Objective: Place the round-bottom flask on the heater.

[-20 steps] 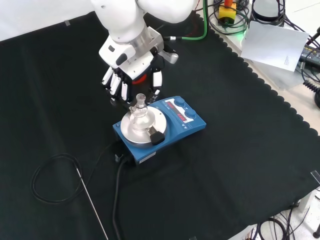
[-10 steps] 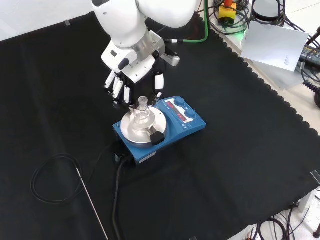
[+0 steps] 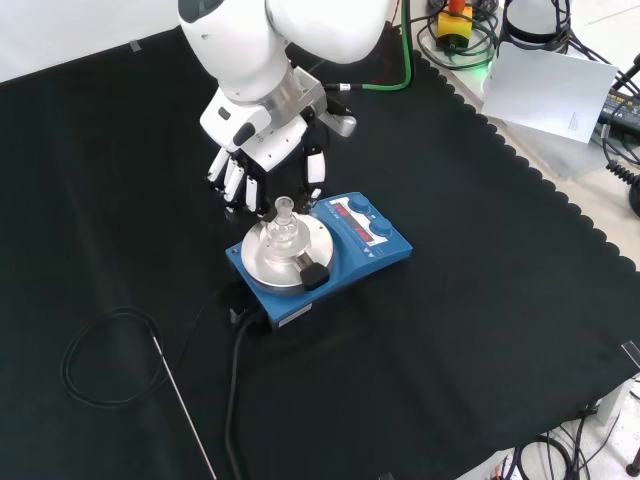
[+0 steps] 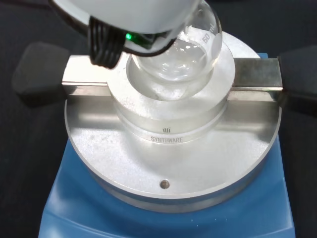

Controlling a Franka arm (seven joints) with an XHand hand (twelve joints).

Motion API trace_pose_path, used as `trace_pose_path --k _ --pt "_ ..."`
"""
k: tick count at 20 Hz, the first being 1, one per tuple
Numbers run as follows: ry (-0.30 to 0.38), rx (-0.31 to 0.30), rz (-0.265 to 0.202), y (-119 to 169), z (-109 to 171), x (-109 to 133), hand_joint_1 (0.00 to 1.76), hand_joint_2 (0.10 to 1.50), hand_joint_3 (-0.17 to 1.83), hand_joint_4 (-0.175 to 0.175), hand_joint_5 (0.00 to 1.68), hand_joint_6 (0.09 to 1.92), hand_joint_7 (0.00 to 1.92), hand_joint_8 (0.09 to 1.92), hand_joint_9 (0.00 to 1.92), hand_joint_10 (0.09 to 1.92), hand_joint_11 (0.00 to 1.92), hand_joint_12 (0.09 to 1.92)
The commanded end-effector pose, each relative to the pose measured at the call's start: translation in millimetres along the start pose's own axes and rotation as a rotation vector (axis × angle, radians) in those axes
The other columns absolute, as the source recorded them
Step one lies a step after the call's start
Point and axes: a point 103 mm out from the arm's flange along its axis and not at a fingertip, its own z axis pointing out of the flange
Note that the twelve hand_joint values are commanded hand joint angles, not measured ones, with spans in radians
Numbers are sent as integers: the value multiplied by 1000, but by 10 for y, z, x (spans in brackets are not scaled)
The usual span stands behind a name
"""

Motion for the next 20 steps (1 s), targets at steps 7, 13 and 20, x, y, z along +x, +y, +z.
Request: trace_pose_path --k 7,13,20 --pt "14 45 17 35 86 -43 1069 785 552 166 1095 932 460 701 701 593 374 1348" --pt "12 58 22 16 84 -45 970 714 579 -49 918 790 388 715 633 637 330 1361" --pt "14 44 20 -59 -4 -56 918 606 673 -47 498 658 319 714 578 651 293 1375"
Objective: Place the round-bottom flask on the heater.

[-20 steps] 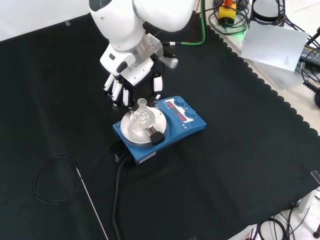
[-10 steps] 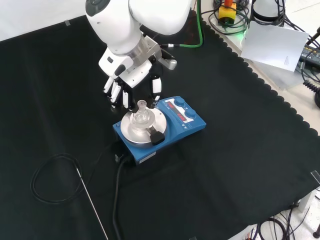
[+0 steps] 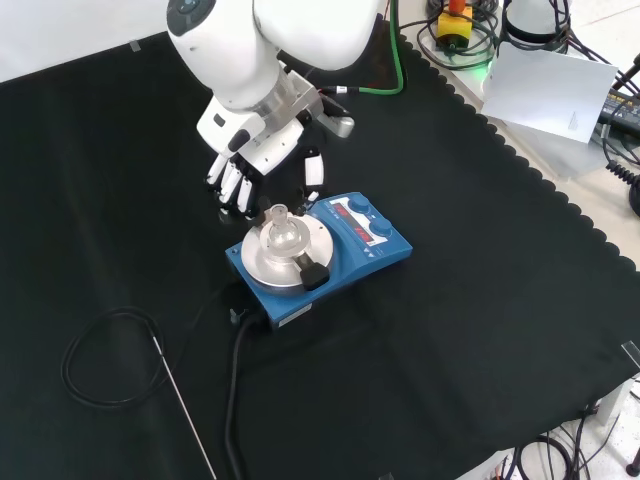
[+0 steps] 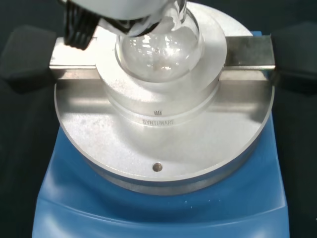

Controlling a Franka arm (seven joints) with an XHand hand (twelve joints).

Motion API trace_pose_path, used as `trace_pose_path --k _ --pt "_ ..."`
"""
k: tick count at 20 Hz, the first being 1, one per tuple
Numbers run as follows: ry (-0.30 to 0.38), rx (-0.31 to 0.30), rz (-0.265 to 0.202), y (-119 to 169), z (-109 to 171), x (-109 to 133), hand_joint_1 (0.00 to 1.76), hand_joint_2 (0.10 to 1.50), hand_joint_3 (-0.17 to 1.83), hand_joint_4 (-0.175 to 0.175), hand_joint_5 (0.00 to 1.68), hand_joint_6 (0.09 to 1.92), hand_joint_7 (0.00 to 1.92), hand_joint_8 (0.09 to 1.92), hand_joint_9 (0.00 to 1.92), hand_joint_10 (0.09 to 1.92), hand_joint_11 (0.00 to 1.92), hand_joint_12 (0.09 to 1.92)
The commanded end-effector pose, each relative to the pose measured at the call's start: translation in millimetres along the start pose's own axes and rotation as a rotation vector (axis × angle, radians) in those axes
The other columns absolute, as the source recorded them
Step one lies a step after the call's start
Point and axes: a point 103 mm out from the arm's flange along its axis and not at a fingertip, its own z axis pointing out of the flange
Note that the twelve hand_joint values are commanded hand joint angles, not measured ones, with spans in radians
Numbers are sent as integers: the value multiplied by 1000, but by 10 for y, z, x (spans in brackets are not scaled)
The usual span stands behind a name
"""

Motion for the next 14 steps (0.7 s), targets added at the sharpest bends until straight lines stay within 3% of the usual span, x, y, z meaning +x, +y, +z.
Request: trace_pose_path --k 1,6,14 --pt "3 -12 0 -65 -53 -12 908 600 664 -44 450 602 309 720 568 660 285 1380" --pt "4 -39 10 -322 -171 -61 867 591 622 -39 394 429 279 731 541 682 264 1389" --pt "12 -100 53 -908 -249 -150 857 600 601 -39 410 353 274 730 537 683 257 1390"
